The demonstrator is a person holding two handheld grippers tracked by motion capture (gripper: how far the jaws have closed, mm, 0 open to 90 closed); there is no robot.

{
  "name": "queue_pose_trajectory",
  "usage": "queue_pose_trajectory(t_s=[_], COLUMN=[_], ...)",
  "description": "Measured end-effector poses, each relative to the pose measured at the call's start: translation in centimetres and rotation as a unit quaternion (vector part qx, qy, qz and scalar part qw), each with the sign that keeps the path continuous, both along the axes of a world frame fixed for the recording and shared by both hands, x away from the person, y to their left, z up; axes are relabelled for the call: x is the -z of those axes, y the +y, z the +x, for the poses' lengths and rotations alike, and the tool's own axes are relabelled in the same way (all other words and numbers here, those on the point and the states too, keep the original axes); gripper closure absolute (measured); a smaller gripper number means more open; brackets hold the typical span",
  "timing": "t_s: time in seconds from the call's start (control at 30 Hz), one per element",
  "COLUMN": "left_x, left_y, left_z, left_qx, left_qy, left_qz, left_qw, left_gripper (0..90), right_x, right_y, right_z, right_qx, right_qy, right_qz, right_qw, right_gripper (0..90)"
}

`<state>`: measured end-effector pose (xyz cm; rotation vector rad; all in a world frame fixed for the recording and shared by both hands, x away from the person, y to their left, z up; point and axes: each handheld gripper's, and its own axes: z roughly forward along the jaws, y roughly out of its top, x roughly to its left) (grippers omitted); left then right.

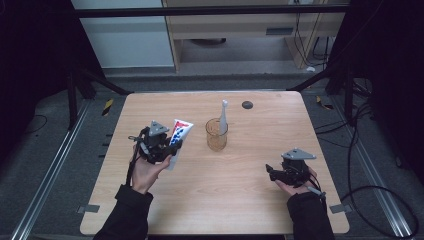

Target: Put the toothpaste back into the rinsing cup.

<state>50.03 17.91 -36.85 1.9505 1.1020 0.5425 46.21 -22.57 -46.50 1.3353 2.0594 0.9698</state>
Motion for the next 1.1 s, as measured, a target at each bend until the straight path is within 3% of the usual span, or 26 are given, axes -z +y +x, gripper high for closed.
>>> queue_pose_trajectory(t_s=[0.2, 0.63, 1.1], left_x=[-1.1, -1.4, -1.9], left_y=[-1.1, -3.1, -5.4], left_z=[1.3, 4.2, 6.2], left_qx=[-0.01, -0.021, -0.026], left_qy=[-0.034, -0.075, -0.111], left_qz=[-0.026, -0.075, -0.098], left_qw=[0.999, 0.9941, 0.9887], left_gripper=[68.2, 68.2, 68.2], right_x=[0.1, 0.2, 0.4], right_y=[0.0, 0.1, 0.0], right_z=[0.0, 0.2, 0.3], right_qx=[0.0, 0.001, 0.001], right_qy=[-0.004, -0.006, -0.01], right_qz=[-0.002, 0.0, -0.001], right_qw=[1.0, 1.0, 1.0], right_gripper=[27.6, 26.4, 26.1])
